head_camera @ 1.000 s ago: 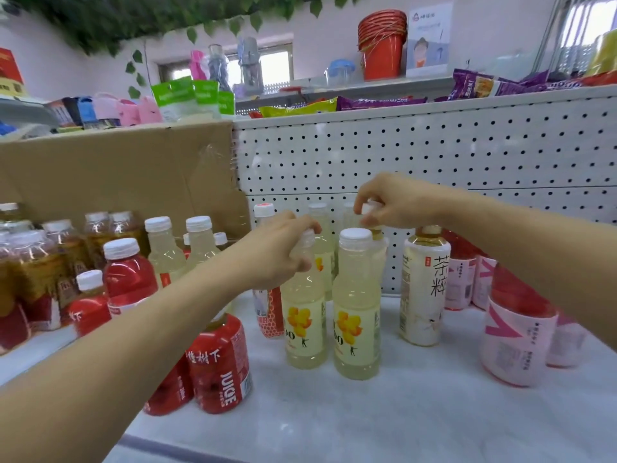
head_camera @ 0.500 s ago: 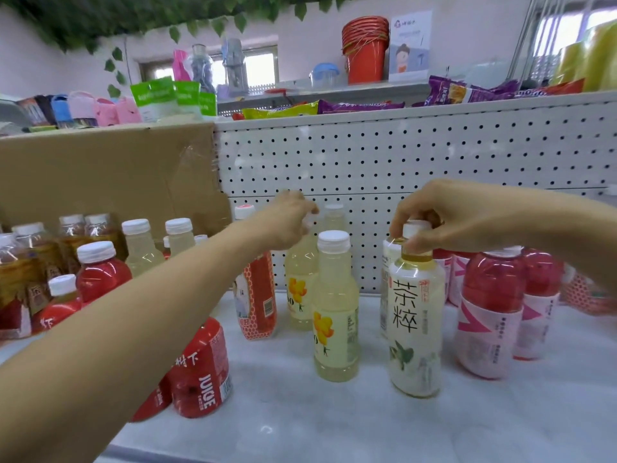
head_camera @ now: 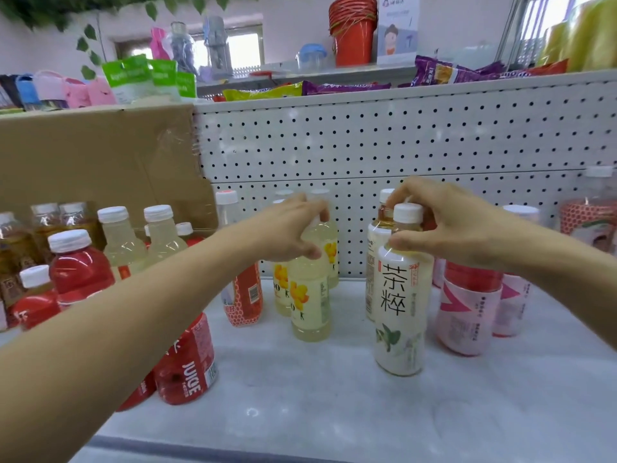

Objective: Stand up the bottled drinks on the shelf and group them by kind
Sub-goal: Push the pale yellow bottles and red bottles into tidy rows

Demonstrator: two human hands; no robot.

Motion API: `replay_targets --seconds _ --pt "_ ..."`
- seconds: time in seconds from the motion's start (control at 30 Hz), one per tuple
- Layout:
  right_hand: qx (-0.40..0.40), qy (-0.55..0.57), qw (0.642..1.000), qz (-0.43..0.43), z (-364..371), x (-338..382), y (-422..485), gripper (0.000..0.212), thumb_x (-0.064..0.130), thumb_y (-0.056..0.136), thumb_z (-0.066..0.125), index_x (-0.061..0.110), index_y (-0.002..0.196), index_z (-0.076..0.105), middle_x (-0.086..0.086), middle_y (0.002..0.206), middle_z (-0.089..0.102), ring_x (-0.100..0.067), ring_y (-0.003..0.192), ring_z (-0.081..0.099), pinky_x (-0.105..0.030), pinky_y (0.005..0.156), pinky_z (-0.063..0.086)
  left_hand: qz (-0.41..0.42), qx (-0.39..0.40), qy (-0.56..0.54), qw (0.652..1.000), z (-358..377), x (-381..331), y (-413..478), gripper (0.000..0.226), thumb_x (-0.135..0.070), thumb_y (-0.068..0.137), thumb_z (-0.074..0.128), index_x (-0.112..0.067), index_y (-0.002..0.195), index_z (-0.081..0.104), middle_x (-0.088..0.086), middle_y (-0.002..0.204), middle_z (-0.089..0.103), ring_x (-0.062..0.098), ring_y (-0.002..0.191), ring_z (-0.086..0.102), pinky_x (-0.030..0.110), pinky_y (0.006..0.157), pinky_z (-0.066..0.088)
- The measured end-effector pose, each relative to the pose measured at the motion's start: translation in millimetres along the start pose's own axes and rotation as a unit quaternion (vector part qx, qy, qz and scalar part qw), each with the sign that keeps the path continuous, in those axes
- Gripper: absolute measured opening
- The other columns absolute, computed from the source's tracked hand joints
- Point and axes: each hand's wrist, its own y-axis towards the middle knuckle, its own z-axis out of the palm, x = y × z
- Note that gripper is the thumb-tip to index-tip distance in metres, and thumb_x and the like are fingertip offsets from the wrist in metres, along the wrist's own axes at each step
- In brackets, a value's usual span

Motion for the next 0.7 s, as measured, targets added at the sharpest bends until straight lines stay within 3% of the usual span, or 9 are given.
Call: replay_targets --seconds 0.07,0.17,0.2,0.27,0.33,0.4,0.47,0.53,0.7 --pt "-0.021 0.038 0.999 0.014 6.0 -2.1 -4.7 0.034 0.032 0.085 0.074 0.032 0.110 0.050 0.013 0.092 0.064 0.001 0.080 0.062 -0.013 0.060 0.045 -0.013 0.003 0.030 0.999 0.2 1.0 3.9 0.062 -0.033 0.088 0.072 -0.026 0.140 0.040 -0.003 0.120 0.041 0.021 0.119 0.044 0.031 0.094 0.036" --pt "-0.047 0.138 0.989 0.031 21.3 -7.7 -13.8 0.038 0.033 0.084 0.074 0.030 0.115 0.052 0.012 0.100 0.067 -0.003 0.092 0.065 -0.022 0.071 0.050 0.035 -0.087 0.146 0.985 3.0 -12.9 9.2 0.070 -0.032 0.091 0.067 -0.024 0.151 0.031 0.002 0.143 0.040 0.021 0.138 0.028 0.033 0.109 0.030" --pt "-0.048 0.175 0.983 0.039 27.9 -9.2 -18.4 0.043 0.034 0.081 0.076 0.031 0.116 0.052 0.014 0.103 0.067 0.000 0.094 0.065 -0.022 0.074 0.049 0.059 -0.119 0.105 0.986 7.1 -22.5 9.7 0.069 -0.030 0.094 0.064 -0.024 0.153 0.029 0.001 0.148 0.037 0.018 0.141 0.025 0.030 0.111 0.027" --pt "-0.047 0.231 0.970 0.055 46.2 -12.1 -29.5 0.058 0.034 0.075 0.082 0.036 0.122 0.048 0.019 0.108 0.066 0.006 0.094 0.066 -0.020 0.078 0.049 0.056 -0.133 -0.104 0.984 19.1 -43.2 13.4 0.068 -0.028 0.097 0.062 -0.028 0.154 0.026 -0.002 0.154 0.034 0.014 0.143 0.028 0.027 0.113 0.024" --pt "-0.076 0.246 0.964 0.072 67.7 -16.0 -40.4 0.073 0.031 0.071 0.086 0.041 0.128 0.042 0.021 0.109 0.065 0.010 0.094 0.064 -0.021 0.082 0.051 0.007 -0.109 -0.312 0.944 34.6 -56.9 23.6 0.068 -0.031 0.096 0.062 -0.028 0.154 0.027 -0.001 0.155 0.037 0.016 0.141 0.036 0.036 0.115 0.032" --pt "-0.119 0.260 0.955 0.083 82.0 -19.8 -47.6 0.075 0.026 0.072 0.086 0.042 0.130 0.041 0.022 0.105 0.066 0.011 0.094 0.064 -0.026 0.084 0.053 -0.040 -0.070 -0.439 0.895 51.3 -65.7 34.2 0.065 -0.034 0.098 0.059 -0.023 0.154 0.028 0.001 0.152 0.042 0.016 0.132 0.045 0.035 0.106 0.041" --pt "-0.139 0.268 0.950 0.083 84.2 -23.8 -53.5 0.071 0.022 0.075 0.084 0.040 0.130 0.042 0.027 0.101 0.067 0.010 0.095 0.063 -0.026 0.084 0.054 -0.061 -0.047 -0.511 0.856 65.7 -70.1 42.7 0.061 -0.037 0.098 0.058 -0.023 0.151 0.032 0.001 0.141 0.051 0.011 0.115 0.053 0.029 0.093 0.045" --pt "-0.139 0.267 0.950 0.084 78.3 -27.6 -60.9 0.072 0.022 0.077 0.082 0.040 0.132 0.040 0.032 0.101 0.066 0.011 0.096 0.063 -0.024 0.081 0.053 -0.059 -0.048 -0.549 0.833 80.8 -71.0 48.6 0.064 -0.042 0.092 0.065 -0.028 0.147 0.036 -0.004 0.130 0.059 0.008 0.106 0.059 0.031 0.090 0.050" --pt "-0.172 0.274 0.940 0.106 70.4 -40.7 -82.4 0.073 0.026 0.074 0.083 0.044 0.130 0.039 0.030 0.106 0.065 0.010 0.099 0.064 -0.020 0.075 0.055 -0.075 -0.070 -0.533 0.840 110.6 -72.7 54.0 0.067 -0.032 0.081 0.080 -0.020 0.134 0.041 -0.003 0.119 0.063 0.014 0.109 0.062 0.044 0.098 0.052"
